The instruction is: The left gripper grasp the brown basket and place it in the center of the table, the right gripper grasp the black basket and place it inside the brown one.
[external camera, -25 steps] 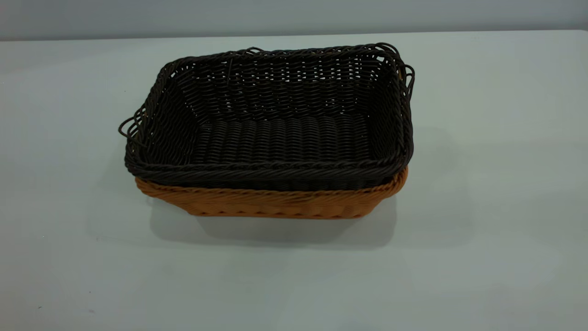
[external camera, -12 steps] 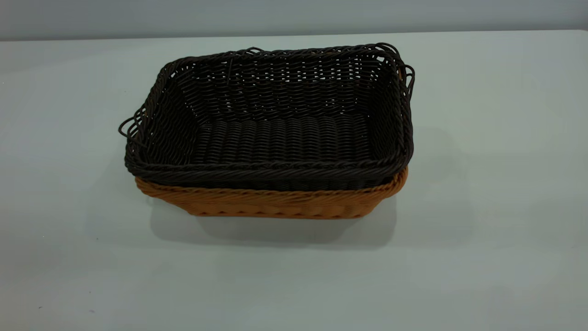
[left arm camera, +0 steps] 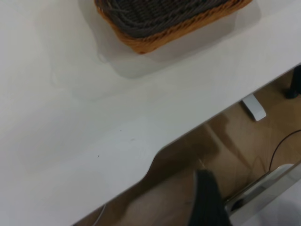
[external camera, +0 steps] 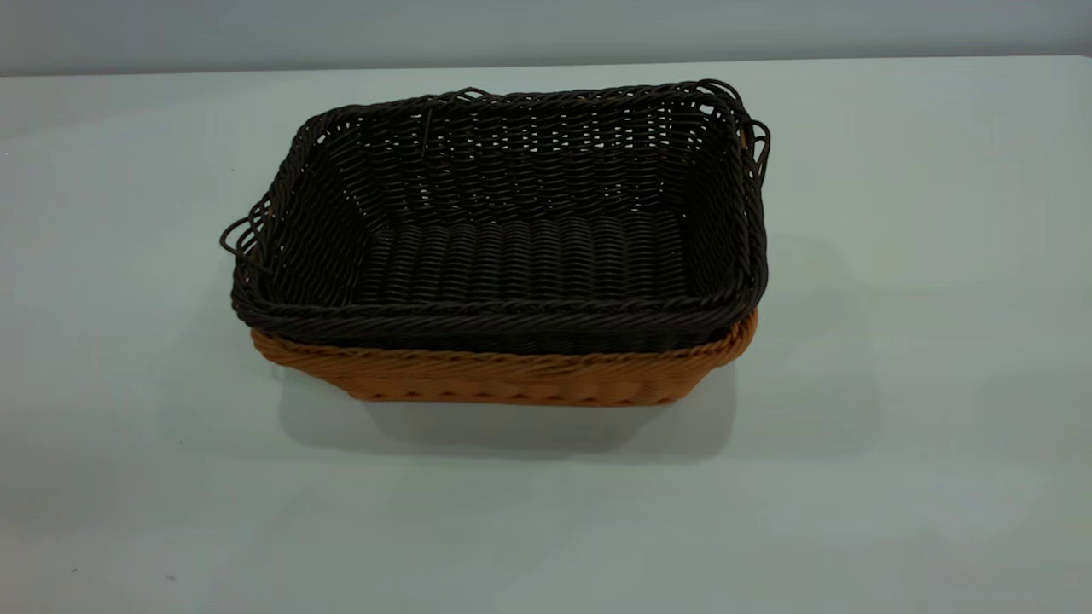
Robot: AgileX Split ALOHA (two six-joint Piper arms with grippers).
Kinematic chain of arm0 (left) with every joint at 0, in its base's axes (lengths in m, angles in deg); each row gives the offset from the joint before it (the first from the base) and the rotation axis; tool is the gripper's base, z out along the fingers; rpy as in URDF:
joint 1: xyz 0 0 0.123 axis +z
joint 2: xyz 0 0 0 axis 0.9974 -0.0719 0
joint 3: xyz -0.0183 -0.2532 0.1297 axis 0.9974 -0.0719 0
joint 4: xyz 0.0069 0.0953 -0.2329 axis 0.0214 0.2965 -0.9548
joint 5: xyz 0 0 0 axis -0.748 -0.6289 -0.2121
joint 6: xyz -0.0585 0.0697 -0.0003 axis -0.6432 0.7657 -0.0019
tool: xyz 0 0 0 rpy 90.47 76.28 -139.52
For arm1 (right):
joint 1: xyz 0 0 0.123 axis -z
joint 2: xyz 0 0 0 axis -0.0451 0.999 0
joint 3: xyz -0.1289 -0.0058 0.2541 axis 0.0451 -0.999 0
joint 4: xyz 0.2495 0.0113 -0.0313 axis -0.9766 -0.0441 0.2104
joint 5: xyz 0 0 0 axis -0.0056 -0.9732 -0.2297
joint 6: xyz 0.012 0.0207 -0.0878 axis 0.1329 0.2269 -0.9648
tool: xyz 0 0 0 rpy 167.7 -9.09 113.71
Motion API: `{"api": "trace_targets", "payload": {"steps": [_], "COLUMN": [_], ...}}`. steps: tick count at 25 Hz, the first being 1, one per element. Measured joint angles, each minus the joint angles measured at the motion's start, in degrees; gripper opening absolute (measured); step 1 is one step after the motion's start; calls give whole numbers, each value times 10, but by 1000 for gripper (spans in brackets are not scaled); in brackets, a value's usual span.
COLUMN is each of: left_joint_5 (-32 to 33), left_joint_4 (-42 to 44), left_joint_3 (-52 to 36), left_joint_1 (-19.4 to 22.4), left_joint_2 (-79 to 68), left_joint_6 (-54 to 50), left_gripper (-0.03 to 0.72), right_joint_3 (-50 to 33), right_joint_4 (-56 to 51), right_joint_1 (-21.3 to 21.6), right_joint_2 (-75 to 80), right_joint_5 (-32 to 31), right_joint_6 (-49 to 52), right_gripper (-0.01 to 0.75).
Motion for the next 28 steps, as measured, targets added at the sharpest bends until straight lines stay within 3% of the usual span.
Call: {"api": "trace_targets", "payload": {"steps": [5,10,20,23,28], "left_joint_5": [-1,-1,-1,0,4], "left_joint_4": [0,0,0,0,0], "left_joint_3": [0,0,0,0,0], "left_joint_1": [0,13,241,263,265], "left_joint_2": [3,4,46,87,107], "left_joint_6": [0,0,0,0,0], "left_gripper": [449,449,449,449,449], "right_joint_3": [0,0,0,0,0], "right_joint_4": [0,1,1,1,1], "right_joint_1": [96,119,119,119,119], "right_joint_2": [-90,-101,-101,-102,-102], "right_joint_5": [-1,-4,-4,-4,-4], "right_joint_6": [0,0,0,0,0], "right_gripper": [550,549,531,531,531]}}
